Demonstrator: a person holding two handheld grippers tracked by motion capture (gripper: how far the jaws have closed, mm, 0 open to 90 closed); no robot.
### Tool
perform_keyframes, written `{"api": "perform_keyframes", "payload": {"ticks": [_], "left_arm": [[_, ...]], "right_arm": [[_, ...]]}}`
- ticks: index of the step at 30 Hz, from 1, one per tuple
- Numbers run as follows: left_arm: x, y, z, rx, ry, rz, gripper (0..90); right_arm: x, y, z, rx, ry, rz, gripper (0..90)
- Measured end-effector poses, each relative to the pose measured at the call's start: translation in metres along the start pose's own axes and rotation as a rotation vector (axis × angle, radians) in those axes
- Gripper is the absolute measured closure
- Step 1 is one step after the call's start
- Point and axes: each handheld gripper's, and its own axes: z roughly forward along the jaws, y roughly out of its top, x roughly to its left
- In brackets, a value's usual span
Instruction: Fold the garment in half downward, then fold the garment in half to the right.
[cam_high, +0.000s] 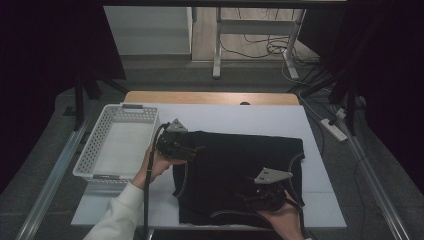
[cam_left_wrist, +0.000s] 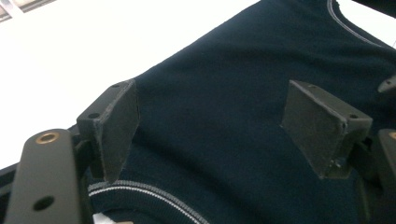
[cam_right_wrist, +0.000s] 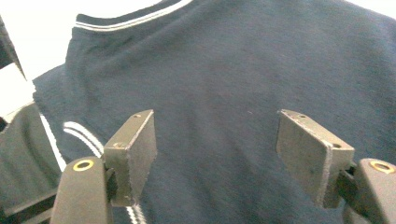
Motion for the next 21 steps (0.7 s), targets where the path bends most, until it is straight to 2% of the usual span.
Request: {"api": "perform_keyframes", "payload": {"ticks": [6, 13, 21], "left_arm": [[0.002, -0.002, 0.003, 0.003, 0.002, -0.018, 19.5], [0.002, -0.002, 0.002, 0.005, 0.005, -0.012, 19.4], [0.002, -0.001, 0.002, 0.002, 0.005, -0.012, 19.4]], "right_arm": [[0.017, 0.008, 0.008, -0.002, 0.042, -0.038, 28.4], [0.032, 0.021, 0.026, 0.002, 0.083, -0.074, 28.4], [0.043, 0.031, 0.038, 0.011, 0.111, -0.103, 28.4]]}}
